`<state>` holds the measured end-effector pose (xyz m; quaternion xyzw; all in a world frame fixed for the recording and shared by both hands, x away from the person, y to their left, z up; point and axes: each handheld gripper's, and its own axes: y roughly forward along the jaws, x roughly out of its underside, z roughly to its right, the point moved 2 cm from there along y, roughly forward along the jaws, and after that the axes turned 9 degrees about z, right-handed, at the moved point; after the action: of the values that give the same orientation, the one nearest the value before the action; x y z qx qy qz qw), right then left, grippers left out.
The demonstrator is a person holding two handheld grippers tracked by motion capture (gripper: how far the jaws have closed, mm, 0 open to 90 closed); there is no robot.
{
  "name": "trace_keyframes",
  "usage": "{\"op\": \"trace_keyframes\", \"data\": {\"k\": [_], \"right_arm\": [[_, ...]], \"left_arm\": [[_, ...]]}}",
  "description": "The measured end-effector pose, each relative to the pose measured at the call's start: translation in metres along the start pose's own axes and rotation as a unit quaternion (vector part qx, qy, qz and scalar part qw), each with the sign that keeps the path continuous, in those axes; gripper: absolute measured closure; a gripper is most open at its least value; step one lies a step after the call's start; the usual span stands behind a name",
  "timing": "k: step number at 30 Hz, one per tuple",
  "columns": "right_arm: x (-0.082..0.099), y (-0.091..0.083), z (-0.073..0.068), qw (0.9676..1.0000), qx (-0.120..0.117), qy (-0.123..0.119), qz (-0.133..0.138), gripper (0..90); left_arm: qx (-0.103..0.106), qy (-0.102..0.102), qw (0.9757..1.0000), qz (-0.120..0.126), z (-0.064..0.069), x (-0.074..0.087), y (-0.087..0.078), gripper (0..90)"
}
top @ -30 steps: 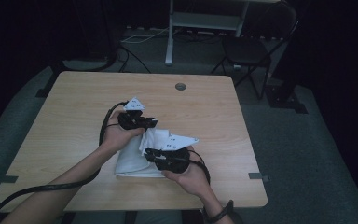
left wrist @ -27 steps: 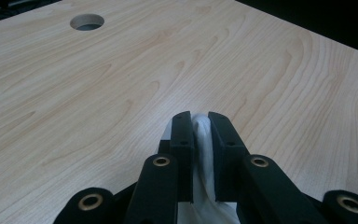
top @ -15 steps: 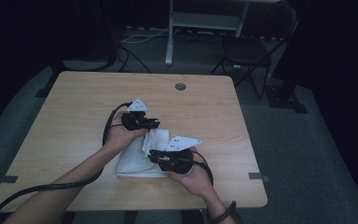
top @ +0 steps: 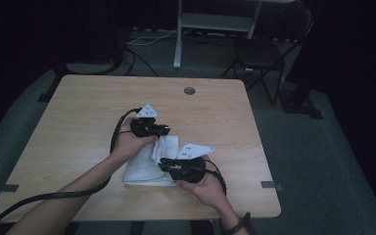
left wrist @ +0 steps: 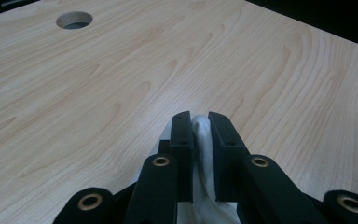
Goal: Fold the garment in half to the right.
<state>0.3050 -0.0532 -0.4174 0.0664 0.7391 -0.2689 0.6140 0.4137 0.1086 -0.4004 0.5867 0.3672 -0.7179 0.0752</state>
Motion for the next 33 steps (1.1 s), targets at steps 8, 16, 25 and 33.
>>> {"op": "trace_keyframes", "data": {"k": [8, 16, 25, 33], "right_arm": [[0.003, -0.003, 0.002, 1.0000, 0.002, 0.000, -0.004, 75.6], [0.006, -0.004, 0.003, 1.0000, 0.004, 0.005, -0.006, 75.4], [0.007, -0.006, 0.003, 0.9999, 0.005, 0.005, -0.011, 75.4], [0.011, -0.009, 0.005, 0.9999, 0.007, 0.005, -0.013, 75.5]], "left_arm": [[0.002, 0.003, 1.0000, -0.002, 0.002, 0.000, 0.005, 80.6], [0.003, 0.001, 1.0000, -0.003, 0.003, 0.002, 0.007, 80.3], [0.002, 0.000, 1.0000, -0.001, 0.004, 0.001, 0.010, 79.9], [0.002, -0.001, 1.0000, -0.003, 0.005, 0.002, 0.013, 79.8]]}}
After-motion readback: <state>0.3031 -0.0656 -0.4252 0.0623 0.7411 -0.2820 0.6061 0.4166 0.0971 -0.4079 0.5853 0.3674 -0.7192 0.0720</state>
